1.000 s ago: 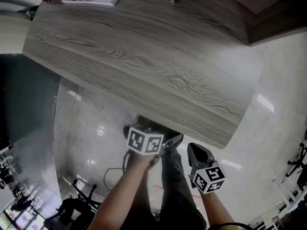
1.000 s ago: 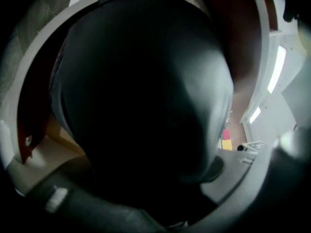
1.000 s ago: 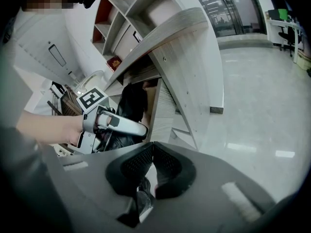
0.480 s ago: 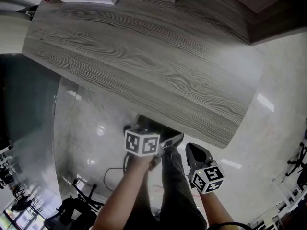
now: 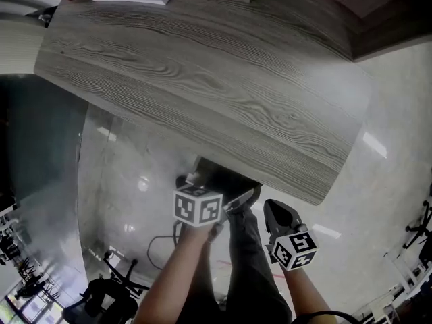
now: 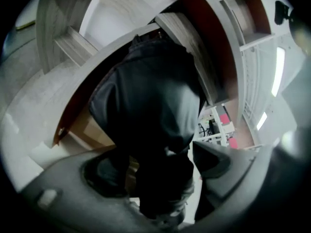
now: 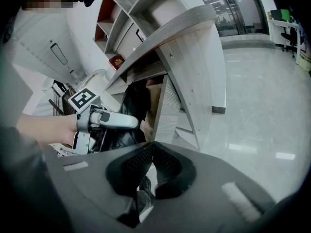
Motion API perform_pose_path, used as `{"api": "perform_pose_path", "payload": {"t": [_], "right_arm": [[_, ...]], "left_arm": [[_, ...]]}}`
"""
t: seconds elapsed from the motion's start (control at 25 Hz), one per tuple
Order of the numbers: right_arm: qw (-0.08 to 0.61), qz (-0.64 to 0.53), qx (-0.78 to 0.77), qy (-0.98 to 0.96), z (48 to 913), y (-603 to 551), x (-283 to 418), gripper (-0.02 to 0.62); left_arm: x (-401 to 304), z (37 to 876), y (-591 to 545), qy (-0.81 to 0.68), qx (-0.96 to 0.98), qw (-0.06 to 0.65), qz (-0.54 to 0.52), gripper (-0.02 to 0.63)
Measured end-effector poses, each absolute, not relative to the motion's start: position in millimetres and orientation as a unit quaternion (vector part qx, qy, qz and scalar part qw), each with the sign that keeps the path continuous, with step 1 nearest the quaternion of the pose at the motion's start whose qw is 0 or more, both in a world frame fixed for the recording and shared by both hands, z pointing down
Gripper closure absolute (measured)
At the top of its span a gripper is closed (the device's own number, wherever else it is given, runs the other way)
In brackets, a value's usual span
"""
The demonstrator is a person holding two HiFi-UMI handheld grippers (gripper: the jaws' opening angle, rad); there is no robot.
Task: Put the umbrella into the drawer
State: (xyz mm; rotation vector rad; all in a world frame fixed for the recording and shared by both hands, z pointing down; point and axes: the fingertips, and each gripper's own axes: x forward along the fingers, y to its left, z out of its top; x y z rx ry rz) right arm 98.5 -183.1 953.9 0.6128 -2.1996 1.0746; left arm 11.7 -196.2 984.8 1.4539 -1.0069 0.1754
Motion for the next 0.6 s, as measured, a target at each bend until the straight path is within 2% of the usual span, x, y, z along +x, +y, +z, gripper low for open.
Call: {"api": "perform_pose_path", "payload": {"t": [0.12,0.6], "right_arm": [[0.301,0.403,0.235,-0.832,946,-181,97,0.589],[0.296,0.387,0.243,-0.839,896,-186,104,0.589]], "left_arm": [[3,982,-187,-0.453,0.638,0.614,0.101,0.196],[-15,955,-176,-0.484,0.640,0.590,0.091,0.196]]}}
